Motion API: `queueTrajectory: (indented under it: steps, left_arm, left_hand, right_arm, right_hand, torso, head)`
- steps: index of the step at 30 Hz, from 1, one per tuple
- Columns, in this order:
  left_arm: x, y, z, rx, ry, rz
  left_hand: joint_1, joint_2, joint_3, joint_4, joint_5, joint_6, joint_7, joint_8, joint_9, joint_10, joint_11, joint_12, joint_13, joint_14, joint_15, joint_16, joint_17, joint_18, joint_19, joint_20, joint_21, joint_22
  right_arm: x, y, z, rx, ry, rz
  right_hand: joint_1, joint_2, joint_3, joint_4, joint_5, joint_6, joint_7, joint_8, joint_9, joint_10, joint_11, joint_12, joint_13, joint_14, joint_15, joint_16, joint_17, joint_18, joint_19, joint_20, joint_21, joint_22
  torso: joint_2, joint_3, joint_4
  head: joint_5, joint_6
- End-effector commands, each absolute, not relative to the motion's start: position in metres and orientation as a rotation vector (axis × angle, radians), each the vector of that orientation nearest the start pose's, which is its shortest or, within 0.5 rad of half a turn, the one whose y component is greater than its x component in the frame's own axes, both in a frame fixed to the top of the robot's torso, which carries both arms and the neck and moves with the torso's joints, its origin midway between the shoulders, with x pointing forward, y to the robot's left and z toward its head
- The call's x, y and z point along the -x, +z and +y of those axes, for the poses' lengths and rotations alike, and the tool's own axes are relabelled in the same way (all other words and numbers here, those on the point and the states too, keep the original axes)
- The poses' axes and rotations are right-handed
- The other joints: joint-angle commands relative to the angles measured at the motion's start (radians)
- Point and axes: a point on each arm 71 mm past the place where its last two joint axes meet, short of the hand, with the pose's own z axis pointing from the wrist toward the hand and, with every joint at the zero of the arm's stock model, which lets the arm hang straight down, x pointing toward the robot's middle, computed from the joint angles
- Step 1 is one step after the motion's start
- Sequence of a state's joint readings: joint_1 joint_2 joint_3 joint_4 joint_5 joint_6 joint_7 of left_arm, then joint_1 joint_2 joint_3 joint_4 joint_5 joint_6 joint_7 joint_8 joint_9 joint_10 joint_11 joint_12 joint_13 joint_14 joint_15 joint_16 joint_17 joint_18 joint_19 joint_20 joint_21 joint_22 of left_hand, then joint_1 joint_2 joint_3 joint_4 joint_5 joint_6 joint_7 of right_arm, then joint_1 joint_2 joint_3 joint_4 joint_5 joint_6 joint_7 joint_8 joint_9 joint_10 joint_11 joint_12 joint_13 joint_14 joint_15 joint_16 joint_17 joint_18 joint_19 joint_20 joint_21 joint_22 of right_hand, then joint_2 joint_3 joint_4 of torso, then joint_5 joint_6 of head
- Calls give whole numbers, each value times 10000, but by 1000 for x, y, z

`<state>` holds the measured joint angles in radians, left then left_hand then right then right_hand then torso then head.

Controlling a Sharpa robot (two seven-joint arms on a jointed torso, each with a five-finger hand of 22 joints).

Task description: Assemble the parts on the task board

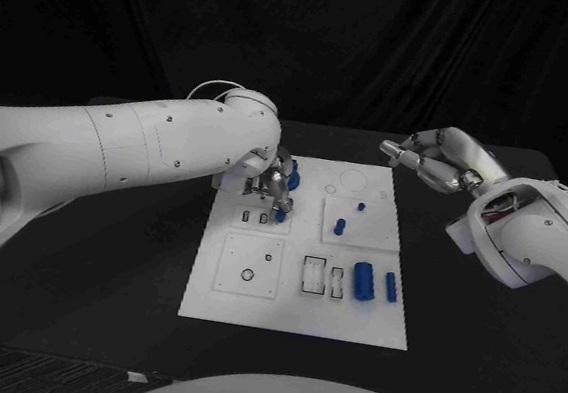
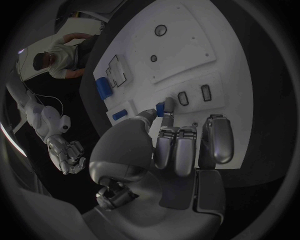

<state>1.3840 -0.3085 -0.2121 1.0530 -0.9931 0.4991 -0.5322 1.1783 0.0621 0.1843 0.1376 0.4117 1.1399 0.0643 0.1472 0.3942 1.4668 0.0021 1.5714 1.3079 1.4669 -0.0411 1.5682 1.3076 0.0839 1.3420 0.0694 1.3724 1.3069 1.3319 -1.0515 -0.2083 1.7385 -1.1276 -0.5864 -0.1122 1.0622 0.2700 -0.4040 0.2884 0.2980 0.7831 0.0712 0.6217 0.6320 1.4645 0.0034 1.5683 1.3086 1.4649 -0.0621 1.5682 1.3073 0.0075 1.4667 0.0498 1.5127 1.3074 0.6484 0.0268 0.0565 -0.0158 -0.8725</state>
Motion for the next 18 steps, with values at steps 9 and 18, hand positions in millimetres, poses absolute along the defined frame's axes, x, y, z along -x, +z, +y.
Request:
queueTrajectory:
  steps: [9, 18]
  left_arm:
    - [-534, -215, 74, -2483, -2890, 25730]
    - [-535, -214, 82, -2104, -3090, 25445]
  left_hand:
    - [-99, -343, 841, -461, 317, -17, -78, -2, 221, 1040, -106, -6, 2629, 1039, -101, 26, 2632, -83, 25, -78, -79, 77]
    - [-170, -530, 1485, -868, 360, -10, -84, 42, 408, 1040, -118, -6, 2629, 1039, -117, 26, 2632, -89, 68, -94, -90, 139]
  right_arm:
    - [-446, -162, -254, -2416, 7014, 15708]
    - [-446, -163, -254, -2433, 6994, 15757]
  right_hand:
    - [120, 10, 49, -1, 42, 24, -55, 47, 11, 1063, -83, 24, 2622, 1059, -31, 26, 2635, 144, 573, -21, -139, 2340]
    - [121, 25, 44, 13, 36, 21, -55, 51, 12, 1063, -83, 24, 2622, 1059, -33, 26, 2635, 159, 541, -22, -188, 2320]
  torso:
    - [1, -2, 4]
    - [-2, -3, 0]
  head:
    - [-5, -2]
    - [51, -2]
